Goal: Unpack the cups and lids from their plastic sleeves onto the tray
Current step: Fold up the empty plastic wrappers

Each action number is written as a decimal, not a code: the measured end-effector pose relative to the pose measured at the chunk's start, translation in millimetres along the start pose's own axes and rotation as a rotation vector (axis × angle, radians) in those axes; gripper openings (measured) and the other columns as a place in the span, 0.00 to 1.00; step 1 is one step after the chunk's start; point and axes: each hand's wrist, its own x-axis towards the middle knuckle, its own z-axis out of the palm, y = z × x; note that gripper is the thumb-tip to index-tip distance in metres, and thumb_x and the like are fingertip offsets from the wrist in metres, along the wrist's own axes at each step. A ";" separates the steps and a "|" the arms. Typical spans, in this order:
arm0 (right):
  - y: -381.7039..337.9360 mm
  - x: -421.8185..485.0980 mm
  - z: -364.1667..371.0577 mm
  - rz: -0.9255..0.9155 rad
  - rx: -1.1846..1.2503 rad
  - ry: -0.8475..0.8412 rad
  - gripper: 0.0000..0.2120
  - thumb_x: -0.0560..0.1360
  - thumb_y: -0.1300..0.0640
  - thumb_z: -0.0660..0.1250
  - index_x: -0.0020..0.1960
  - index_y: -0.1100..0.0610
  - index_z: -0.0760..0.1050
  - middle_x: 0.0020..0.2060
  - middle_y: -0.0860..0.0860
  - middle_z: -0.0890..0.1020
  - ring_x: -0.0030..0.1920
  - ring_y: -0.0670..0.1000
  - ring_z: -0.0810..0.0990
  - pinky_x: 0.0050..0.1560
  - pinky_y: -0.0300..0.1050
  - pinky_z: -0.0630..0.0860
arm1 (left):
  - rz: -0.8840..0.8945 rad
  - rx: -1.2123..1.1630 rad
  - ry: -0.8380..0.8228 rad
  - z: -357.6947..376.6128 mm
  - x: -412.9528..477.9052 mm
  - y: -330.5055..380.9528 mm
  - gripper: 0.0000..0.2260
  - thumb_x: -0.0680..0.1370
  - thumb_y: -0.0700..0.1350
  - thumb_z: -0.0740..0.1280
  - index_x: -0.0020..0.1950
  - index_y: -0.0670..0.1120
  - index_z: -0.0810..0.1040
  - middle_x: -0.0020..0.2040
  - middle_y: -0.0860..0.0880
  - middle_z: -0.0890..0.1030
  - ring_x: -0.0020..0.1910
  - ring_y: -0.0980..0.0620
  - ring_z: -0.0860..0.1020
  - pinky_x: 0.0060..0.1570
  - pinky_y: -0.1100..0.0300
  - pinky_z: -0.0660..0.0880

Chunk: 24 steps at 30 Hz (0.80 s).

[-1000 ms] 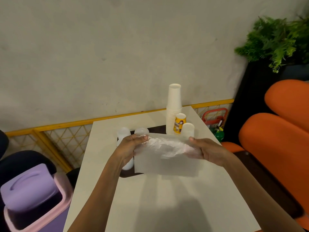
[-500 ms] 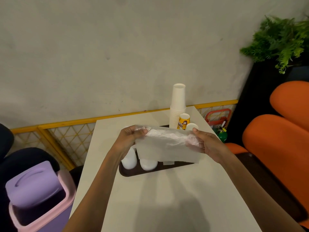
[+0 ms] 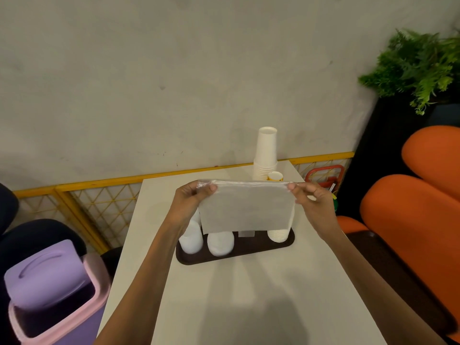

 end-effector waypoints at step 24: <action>-52.0 12.9 -14.1 0.008 0.428 -0.061 0.20 0.62 0.47 0.75 0.46 0.60 0.79 0.36 0.48 0.85 0.37 0.46 0.83 0.37 0.40 0.80 | 0.268 -0.137 0.199 19.6 11.3 36.7 0.08 0.72 0.40 0.73 0.37 0.45 0.75 0.43 0.51 0.82 0.45 0.56 0.80 0.49 0.63 0.76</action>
